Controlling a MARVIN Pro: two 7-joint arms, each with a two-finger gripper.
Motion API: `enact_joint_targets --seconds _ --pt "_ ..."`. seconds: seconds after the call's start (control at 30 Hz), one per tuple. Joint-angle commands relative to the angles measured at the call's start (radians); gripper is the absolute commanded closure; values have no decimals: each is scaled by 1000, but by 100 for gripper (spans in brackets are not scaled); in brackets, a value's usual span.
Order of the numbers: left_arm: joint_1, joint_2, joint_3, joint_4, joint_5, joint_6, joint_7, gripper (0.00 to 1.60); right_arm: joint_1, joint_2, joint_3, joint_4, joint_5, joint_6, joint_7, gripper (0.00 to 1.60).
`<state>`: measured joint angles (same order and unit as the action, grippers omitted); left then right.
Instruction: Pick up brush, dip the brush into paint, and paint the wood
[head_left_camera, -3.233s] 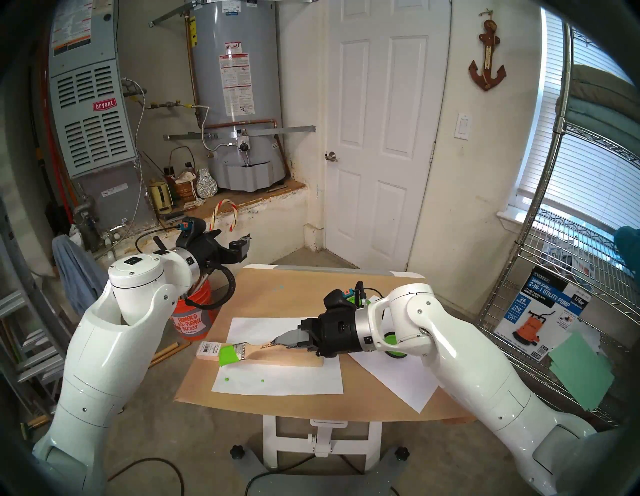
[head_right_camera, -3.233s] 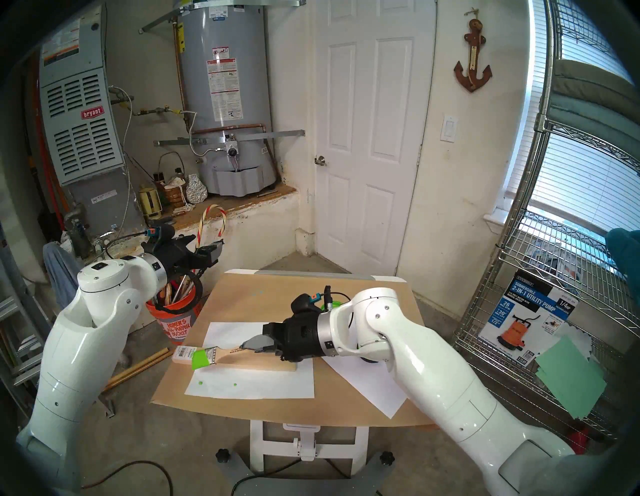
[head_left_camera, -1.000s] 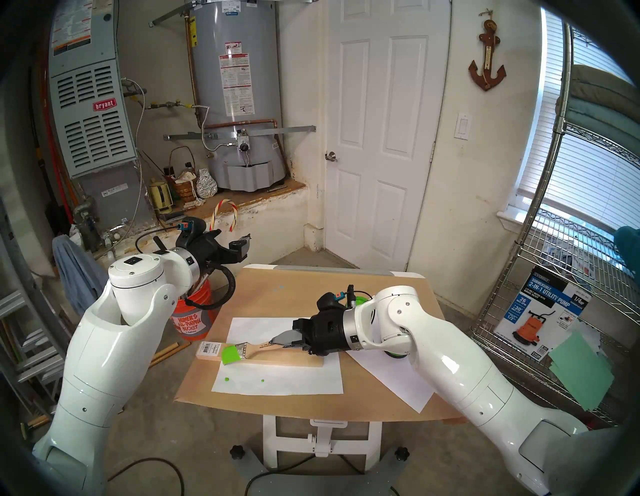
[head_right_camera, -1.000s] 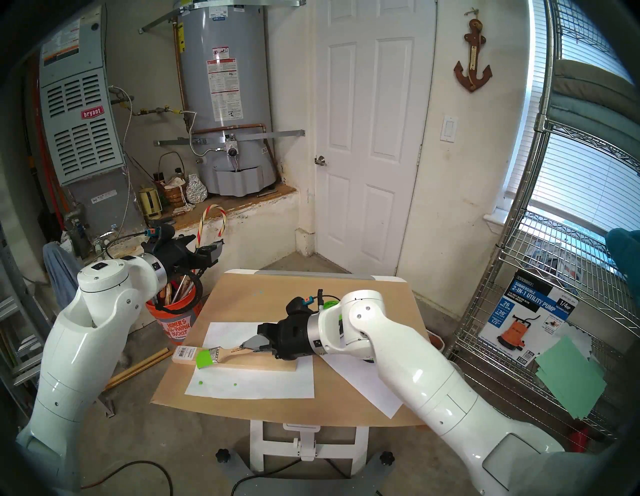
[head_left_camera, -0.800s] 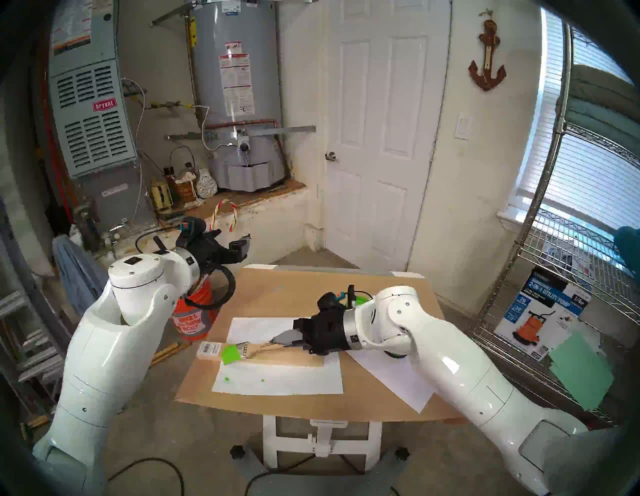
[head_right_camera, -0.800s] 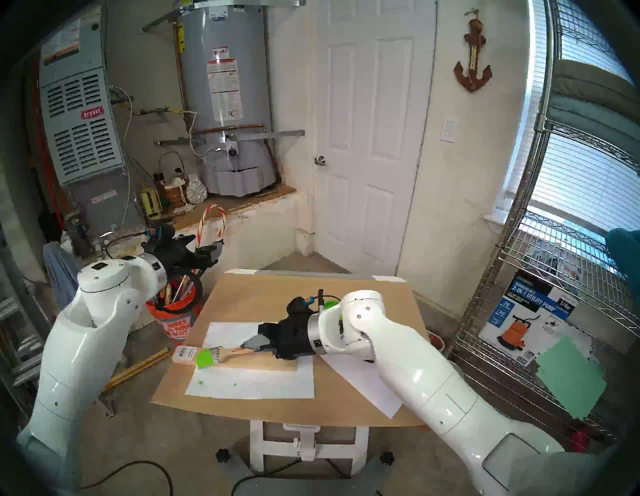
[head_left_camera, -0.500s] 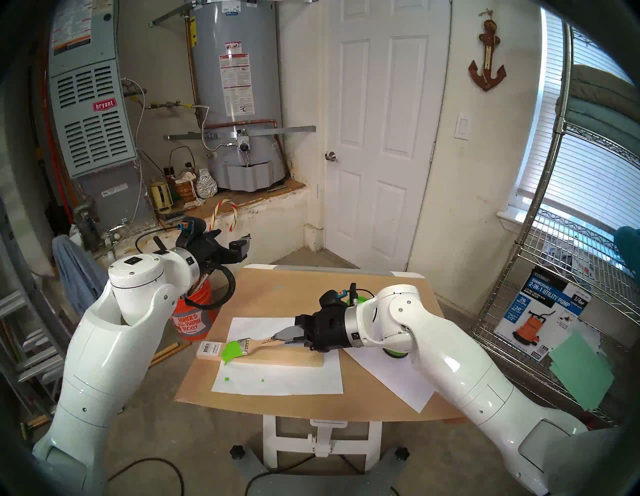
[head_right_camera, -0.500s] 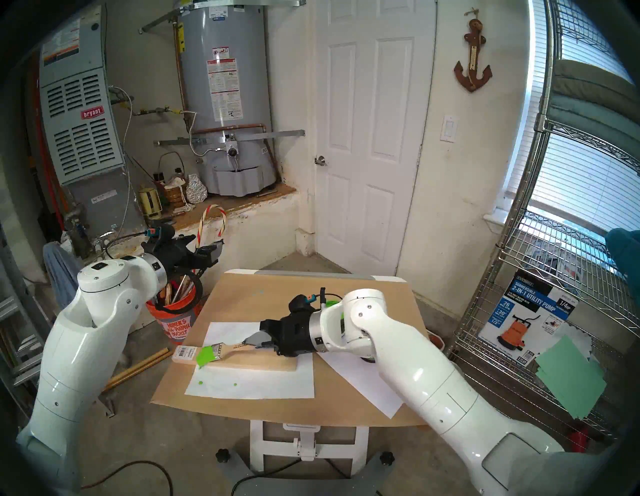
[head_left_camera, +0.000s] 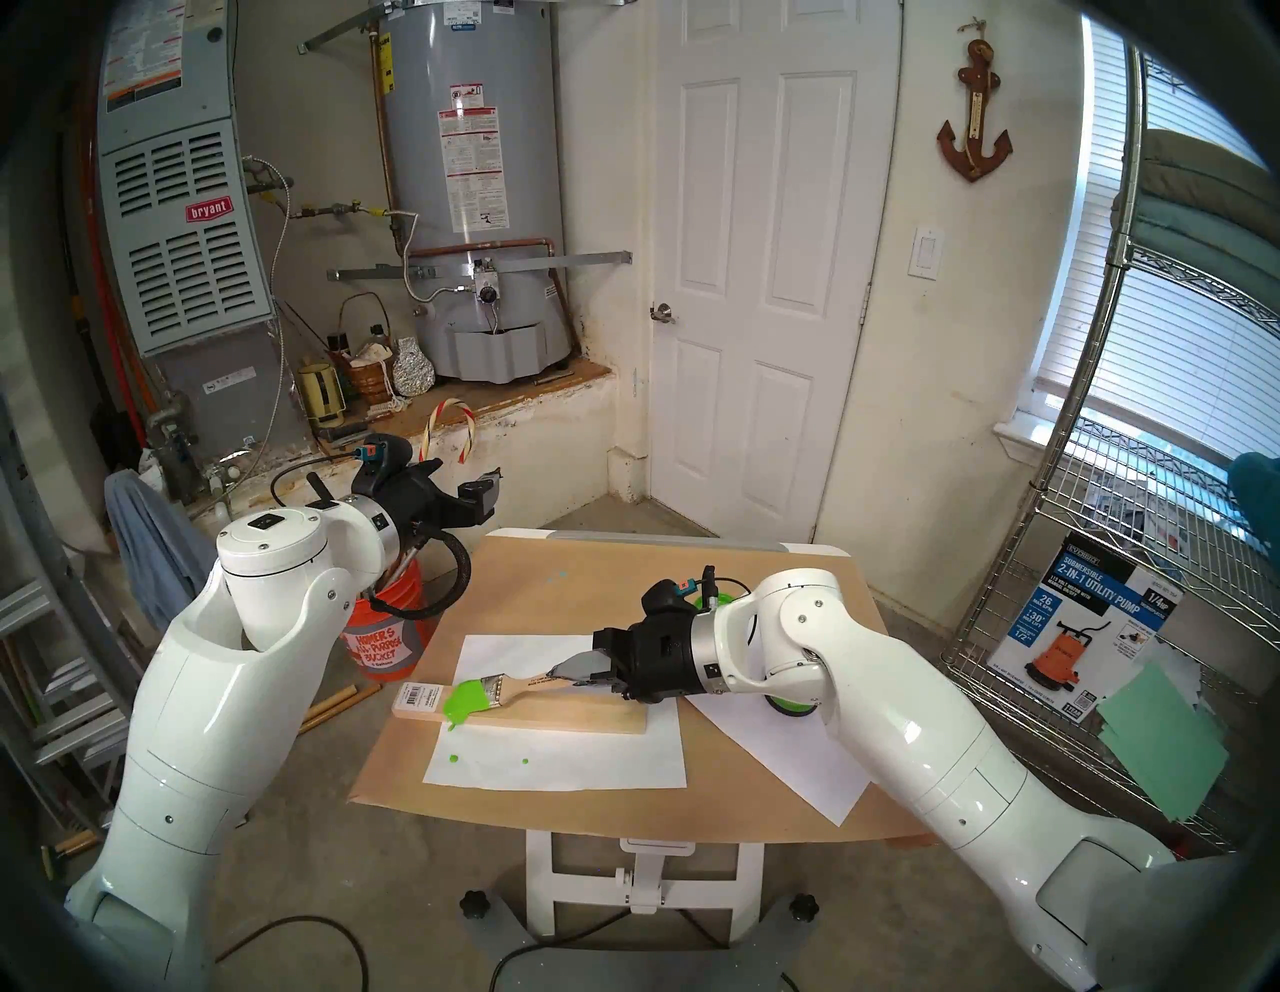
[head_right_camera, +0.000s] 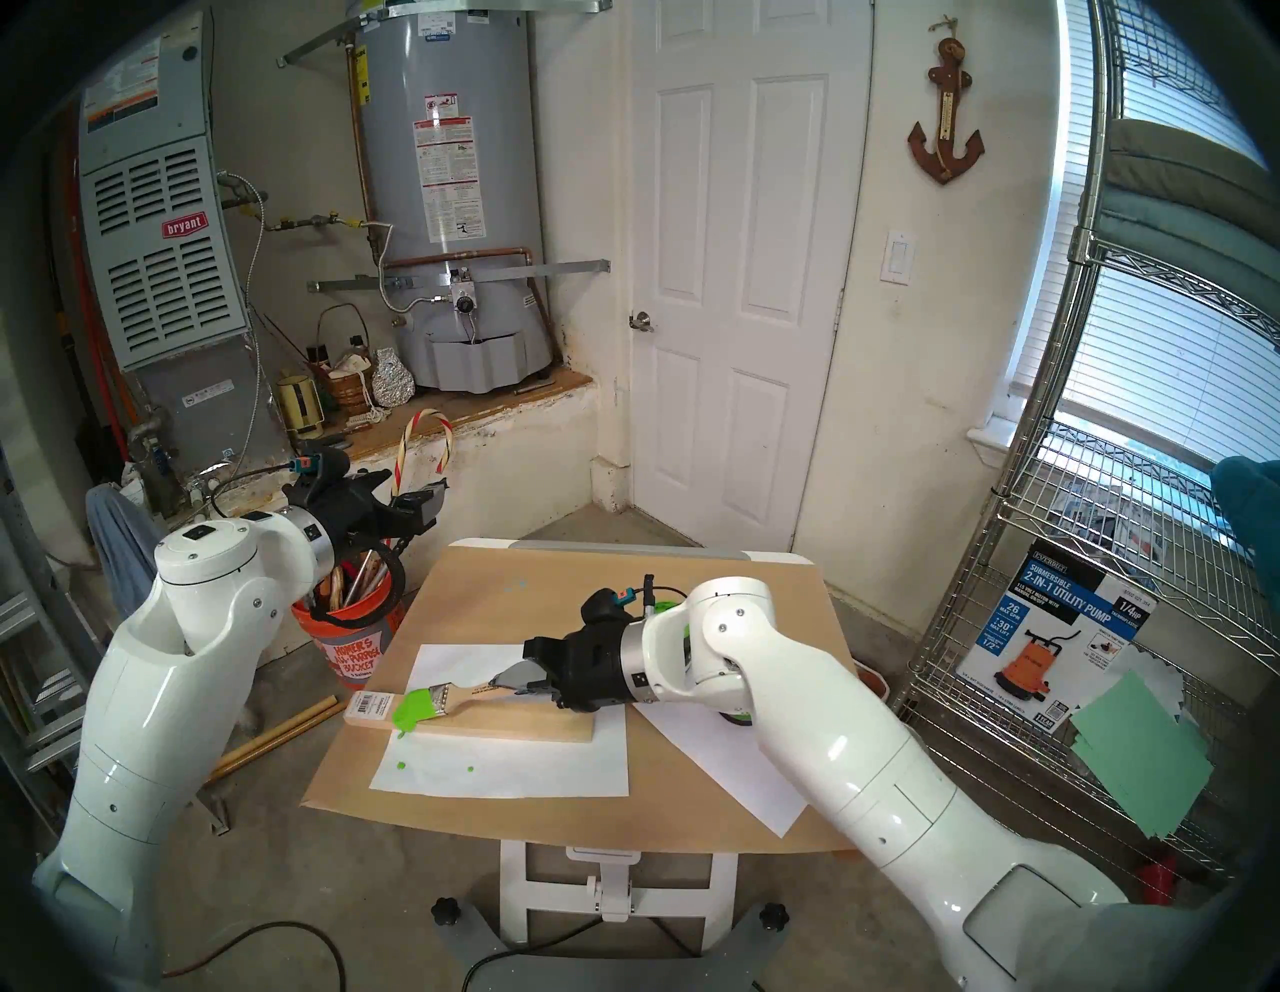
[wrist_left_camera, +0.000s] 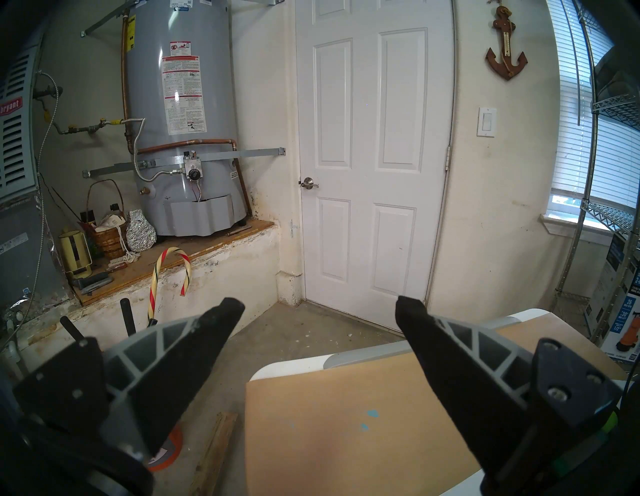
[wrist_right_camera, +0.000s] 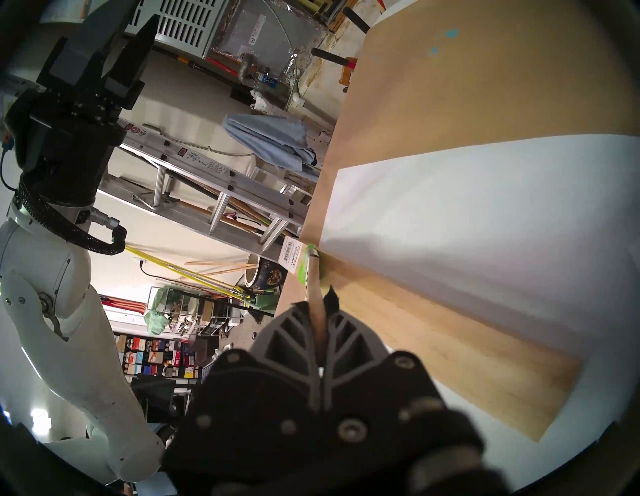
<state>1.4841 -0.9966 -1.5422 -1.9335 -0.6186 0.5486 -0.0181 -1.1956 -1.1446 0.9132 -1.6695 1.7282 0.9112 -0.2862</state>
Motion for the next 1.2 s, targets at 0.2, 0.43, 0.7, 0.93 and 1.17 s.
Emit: enact_joint_targets --seconds 0.2,0.43,0.7,0.93,1.17 --pt "-9 1 -9 -17 -2 -3 0 0 -15 38 17 -52 14 11 -9 160" --pt "-9 1 -9 -17 -2 -3 0 0 -26 54 24 -71 16 12 -16 160" --pt "-9 1 -9 -17 -2 -3 0 0 -33 62 29 -81 9 9 -19 160" --pt "-9 1 -9 -17 -2 -3 0 0 -49 79 35 -92 5 7 -13 160" --pt "-9 1 -9 -17 -2 -3 0 0 -70 106 44 -108 -9 5 9 160"
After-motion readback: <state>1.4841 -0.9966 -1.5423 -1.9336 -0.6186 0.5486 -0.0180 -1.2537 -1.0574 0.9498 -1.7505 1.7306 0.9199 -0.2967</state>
